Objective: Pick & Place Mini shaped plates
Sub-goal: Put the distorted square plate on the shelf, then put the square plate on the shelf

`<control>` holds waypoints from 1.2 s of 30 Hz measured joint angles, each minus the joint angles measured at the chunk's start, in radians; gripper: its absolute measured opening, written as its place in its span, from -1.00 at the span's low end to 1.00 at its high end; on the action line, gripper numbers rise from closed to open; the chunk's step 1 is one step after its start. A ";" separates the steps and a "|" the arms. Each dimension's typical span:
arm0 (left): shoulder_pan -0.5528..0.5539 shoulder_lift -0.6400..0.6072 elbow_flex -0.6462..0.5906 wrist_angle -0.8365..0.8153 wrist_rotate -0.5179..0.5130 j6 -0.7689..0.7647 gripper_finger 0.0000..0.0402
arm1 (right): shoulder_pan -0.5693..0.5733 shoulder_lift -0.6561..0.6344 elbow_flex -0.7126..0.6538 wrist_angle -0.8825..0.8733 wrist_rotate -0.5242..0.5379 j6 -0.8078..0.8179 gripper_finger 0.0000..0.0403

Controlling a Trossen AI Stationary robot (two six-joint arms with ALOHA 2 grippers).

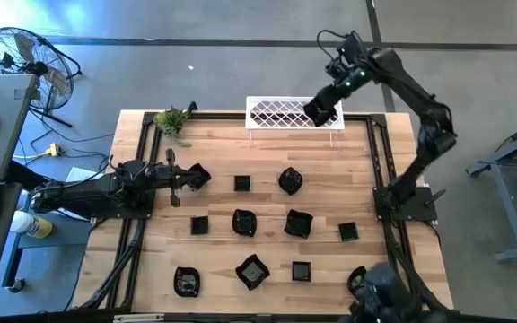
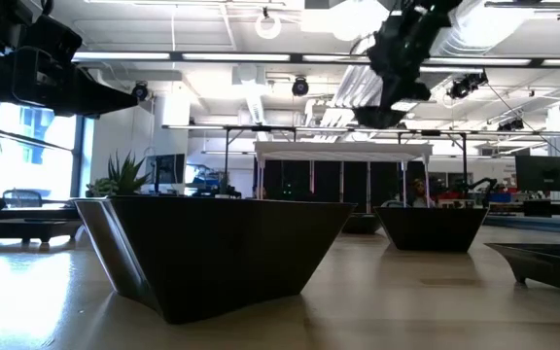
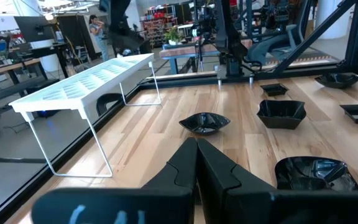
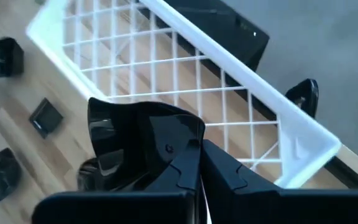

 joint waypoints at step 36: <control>0.000 0.000 0.000 0.000 0.000 -0.005 -1.00 | -0.122 0.097 0.025 -0.047 -0.075 -0.131 -0.90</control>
